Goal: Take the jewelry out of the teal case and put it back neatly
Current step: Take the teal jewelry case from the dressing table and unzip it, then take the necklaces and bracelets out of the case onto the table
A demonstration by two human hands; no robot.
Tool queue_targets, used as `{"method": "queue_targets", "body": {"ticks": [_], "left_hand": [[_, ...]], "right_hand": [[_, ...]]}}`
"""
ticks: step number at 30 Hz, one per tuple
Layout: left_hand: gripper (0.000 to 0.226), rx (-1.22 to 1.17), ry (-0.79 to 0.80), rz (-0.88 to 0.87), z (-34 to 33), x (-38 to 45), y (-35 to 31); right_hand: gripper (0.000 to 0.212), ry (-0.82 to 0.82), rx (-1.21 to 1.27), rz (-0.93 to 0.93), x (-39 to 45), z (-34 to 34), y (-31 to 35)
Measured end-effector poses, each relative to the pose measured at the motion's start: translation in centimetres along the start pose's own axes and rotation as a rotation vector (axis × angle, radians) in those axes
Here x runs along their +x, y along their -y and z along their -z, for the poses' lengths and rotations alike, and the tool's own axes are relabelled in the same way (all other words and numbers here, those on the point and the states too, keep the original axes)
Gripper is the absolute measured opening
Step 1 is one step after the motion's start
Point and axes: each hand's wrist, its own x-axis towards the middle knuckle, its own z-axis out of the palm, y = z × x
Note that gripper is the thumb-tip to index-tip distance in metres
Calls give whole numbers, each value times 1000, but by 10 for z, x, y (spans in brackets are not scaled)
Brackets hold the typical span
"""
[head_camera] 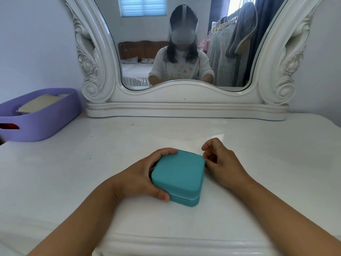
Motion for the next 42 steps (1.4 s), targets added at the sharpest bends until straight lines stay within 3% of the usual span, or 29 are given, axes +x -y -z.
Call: {"method": "queue_targets", "body": {"ticks": [4,7,11,13,18,23,28,31,35,38,42], "left_hand": [[96,42,-62,-5,-4,1,0],[95,97,-149,-4,-6,1,0],[96,158,-197,7,-5,-1,0],[101,194,-196,16,-5,-3,-3],[129,170,-138,35,-2,-9,-7],[143,17,-118,-22,-3,-13,0],[149,-54,-126,-28,-2,-19,1],[148,-24,-123,-31,-1,-23,-1],[144,68,-129,-36,0,-22,-2],[147,222,-117,-33,1,-20,0],[144,285,-100,-46,3,-20,-2]], "right_hand": [[16,-17,7,32,-3,-1,3],[20,39,187,100,-12,-2,11],[83,226,142,91,-18,-7,14],[94,261,52,153,-17,-11,13],[82,191,2,200,-13,-13,17],[61,93,136,175,-4,-14,28],[65,-43,152,116,17,-22,35],[60,-112,147,59,26,-29,32],[75,-62,131,-41,35,-33,29],[65,-95,79,-134,42,-33,29],[67,-109,-10,-244,50,-36,23]]}}
